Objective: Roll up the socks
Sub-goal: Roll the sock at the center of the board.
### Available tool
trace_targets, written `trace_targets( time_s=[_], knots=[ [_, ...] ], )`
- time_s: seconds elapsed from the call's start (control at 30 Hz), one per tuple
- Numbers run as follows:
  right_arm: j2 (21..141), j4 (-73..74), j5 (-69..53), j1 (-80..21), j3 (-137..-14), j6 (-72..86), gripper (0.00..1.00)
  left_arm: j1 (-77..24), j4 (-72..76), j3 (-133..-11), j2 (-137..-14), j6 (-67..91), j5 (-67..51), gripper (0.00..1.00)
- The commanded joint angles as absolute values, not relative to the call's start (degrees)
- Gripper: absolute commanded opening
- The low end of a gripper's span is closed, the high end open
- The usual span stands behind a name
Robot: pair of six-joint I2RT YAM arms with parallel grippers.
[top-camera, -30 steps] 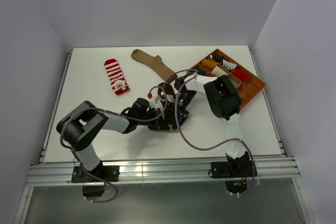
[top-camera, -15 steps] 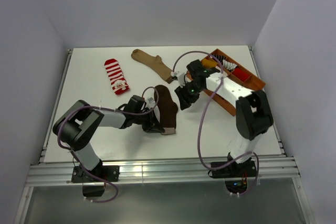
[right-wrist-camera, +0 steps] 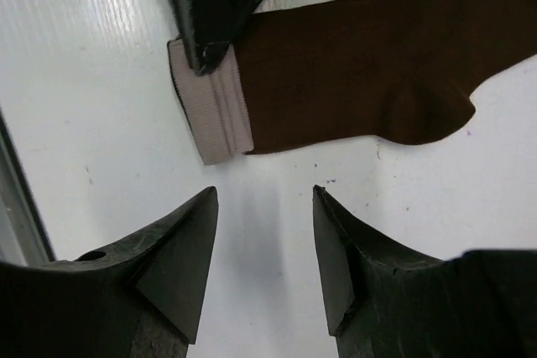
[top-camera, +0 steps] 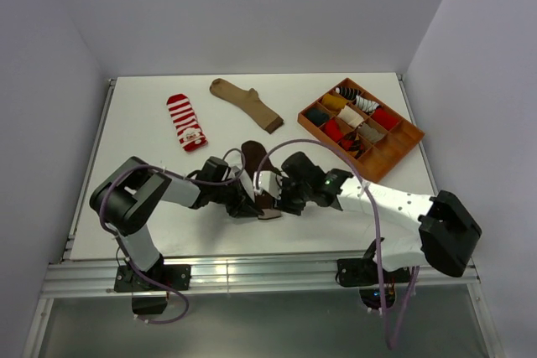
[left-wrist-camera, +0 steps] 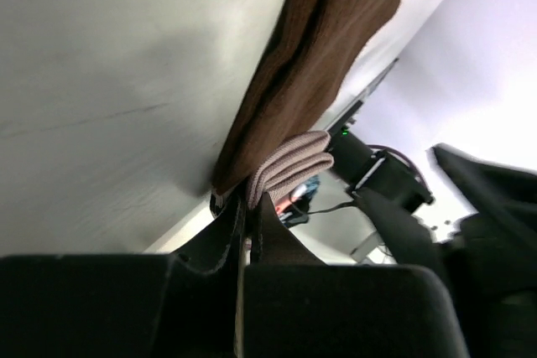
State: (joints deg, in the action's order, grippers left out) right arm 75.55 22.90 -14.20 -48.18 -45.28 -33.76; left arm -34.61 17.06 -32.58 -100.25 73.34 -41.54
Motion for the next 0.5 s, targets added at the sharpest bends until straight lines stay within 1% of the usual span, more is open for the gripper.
trace_targets(
  time_s=[0.0, 0.17, 0.3, 0.47],
  knots=[
    [70.14, 15.39, -9.51, -52.46, -41.67, -39.19, 0.57, -33.75, 19.34, -31.82, -101.34, 77.6, -43.5, 0.0],
    [68.64, 9.86, -4.4, -60.89, -36.05, -41.92, 0.56, -32.78, 20.04, -31.99, -101.69, 78.66, -44.03, 0.0],
    [70.21, 5.54, -0.45, -65.29, -33.23, -43.59, 0.56, -32.26, 18.02, -32.7, -101.87, 77.44, -43.51, 0.0],
    [74.09, 0.28, 3.86, -67.5, -31.47, -45.26, 0.56, -32.08, 17.32, -32.87, -101.86, 76.73, -43.33, 0.0]
  ],
)
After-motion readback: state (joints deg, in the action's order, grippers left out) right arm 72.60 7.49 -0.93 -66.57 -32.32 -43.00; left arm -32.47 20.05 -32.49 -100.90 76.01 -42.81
